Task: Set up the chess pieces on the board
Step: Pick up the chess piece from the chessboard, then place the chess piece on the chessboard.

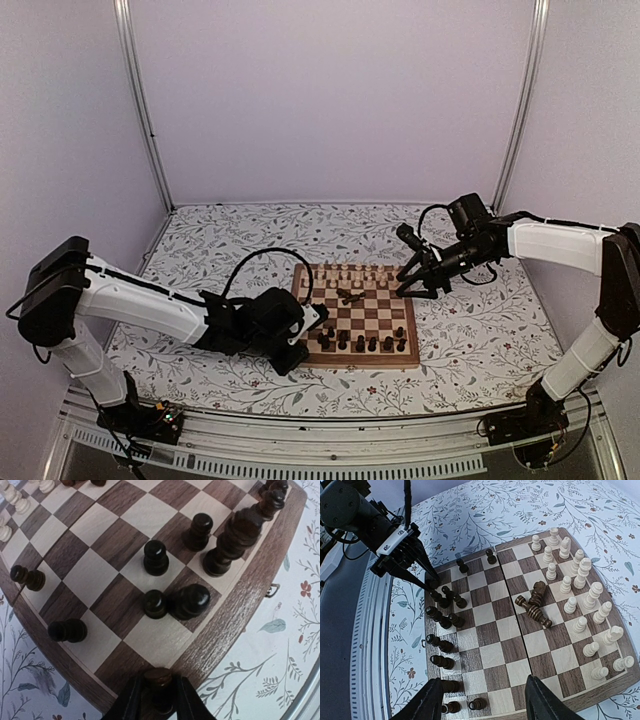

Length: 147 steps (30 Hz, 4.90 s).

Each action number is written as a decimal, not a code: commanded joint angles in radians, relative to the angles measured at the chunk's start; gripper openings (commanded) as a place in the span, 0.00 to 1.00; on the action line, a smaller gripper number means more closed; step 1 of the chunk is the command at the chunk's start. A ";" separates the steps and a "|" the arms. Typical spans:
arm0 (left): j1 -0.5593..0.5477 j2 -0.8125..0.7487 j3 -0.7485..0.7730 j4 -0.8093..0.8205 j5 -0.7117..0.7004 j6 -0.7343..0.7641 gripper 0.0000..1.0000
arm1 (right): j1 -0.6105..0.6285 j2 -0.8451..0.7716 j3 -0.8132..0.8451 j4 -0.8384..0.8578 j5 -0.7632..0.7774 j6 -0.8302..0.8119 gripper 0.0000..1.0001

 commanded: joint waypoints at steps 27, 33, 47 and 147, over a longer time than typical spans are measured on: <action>0.035 -0.083 -0.010 -0.124 0.073 0.043 0.04 | 0.122 0.006 0.110 -0.115 0.143 -0.133 0.54; 0.145 -0.175 0.063 -0.156 0.237 0.086 0.05 | 0.245 0.005 0.178 -0.144 0.300 -0.211 0.54; 0.253 -0.098 0.407 -0.266 0.644 0.113 0.09 | 0.503 -0.005 0.286 -0.037 0.641 -0.311 0.59; 0.099 -0.143 0.278 0.406 0.551 0.390 0.26 | 0.255 -0.107 0.227 -0.047 -0.160 -0.014 0.17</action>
